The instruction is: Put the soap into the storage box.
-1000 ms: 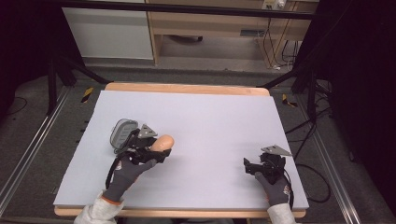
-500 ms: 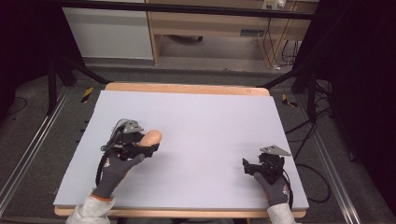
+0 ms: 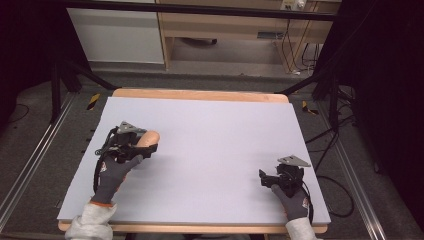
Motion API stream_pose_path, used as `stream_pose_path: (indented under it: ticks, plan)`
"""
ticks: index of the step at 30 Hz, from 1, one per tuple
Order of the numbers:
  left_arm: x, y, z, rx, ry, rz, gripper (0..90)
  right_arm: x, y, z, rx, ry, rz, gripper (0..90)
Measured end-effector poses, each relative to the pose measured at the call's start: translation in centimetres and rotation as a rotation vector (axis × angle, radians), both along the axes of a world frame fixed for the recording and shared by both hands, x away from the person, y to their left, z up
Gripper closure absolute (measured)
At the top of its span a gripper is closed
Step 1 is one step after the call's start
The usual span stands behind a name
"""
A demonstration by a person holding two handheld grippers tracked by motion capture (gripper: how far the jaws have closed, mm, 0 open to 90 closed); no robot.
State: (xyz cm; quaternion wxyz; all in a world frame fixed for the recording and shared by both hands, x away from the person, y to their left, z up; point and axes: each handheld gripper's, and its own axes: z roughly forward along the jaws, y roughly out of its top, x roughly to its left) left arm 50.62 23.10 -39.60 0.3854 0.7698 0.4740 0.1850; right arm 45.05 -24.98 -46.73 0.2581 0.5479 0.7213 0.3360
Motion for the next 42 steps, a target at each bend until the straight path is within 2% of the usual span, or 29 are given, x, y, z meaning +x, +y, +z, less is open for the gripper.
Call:
stream_pose_path:
  ticks: [10, 22, 42]
  plan:
    - [1.5, 1.2, -0.6, -0.005, 0.017, 0.044, 31.8, 0.1, 0.1, 0.0, 0.005, 0.004, -0.002, 5.9]
    - [2.6, 2.4, -1.4, 0.002, 0.029, 0.091, 31.8, 0.2, 0.2, 0.0, 0.005, 0.006, -0.003, 5.8]
    - [3.1, 3.1, -2.3, 0.024, 0.051, 0.13, 31.8, 0.2, 0.2, -0.1, 0.001, 0.007, 0.003, 5.8]
